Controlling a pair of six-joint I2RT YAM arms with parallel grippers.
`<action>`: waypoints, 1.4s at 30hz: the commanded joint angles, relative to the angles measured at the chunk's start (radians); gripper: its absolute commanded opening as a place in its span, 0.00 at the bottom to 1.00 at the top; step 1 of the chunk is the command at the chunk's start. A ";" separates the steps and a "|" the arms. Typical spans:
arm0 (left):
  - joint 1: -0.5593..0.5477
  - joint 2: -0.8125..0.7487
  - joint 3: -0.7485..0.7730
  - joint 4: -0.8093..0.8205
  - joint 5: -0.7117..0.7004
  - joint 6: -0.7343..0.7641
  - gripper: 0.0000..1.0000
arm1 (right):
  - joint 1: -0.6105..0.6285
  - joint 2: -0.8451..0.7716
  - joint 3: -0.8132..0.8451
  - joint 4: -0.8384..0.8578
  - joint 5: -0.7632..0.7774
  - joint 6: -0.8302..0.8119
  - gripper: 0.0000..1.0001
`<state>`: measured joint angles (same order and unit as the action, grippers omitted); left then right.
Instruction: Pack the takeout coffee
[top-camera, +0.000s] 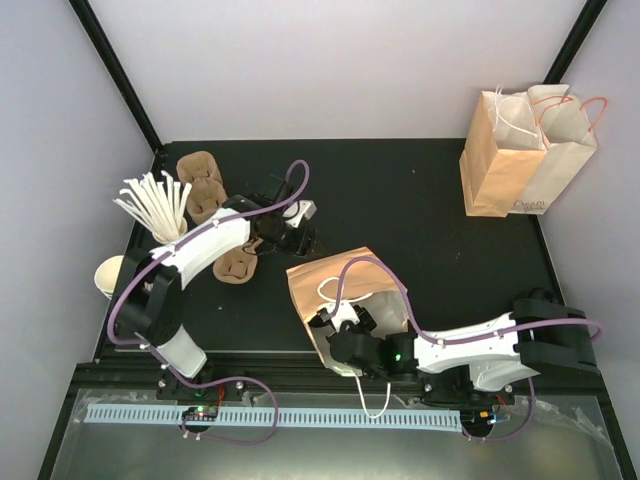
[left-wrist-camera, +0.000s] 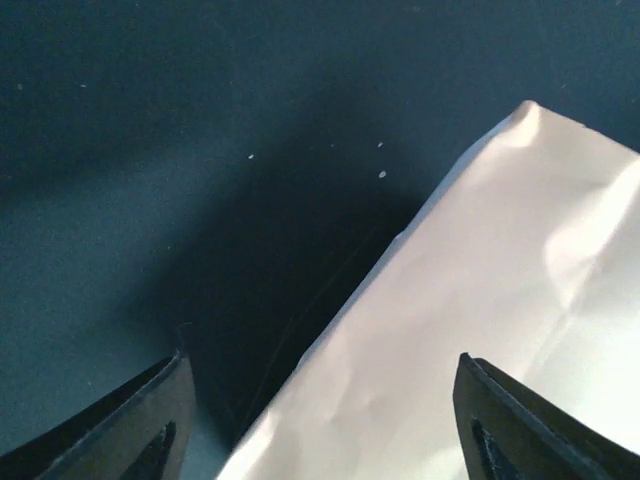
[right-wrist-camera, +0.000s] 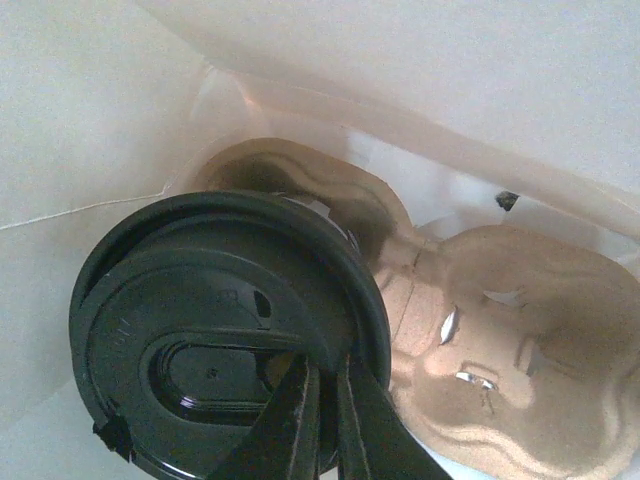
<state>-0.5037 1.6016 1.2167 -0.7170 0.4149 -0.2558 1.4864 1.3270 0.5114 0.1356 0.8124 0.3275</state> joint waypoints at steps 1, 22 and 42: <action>0.005 0.086 0.050 0.007 0.042 0.023 0.70 | 0.029 0.058 0.021 -0.069 0.056 0.041 0.01; 0.007 0.200 0.010 -0.032 0.283 0.043 0.33 | 0.024 0.170 0.122 -0.202 0.089 0.121 0.01; -0.009 0.097 -0.111 0.026 0.282 -0.010 0.19 | -0.140 0.201 0.353 -0.506 -0.147 0.125 0.01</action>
<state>-0.4816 1.7473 1.1240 -0.6254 0.6327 -0.2291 1.3682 1.4750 0.8421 -0.2516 0.6838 0.4500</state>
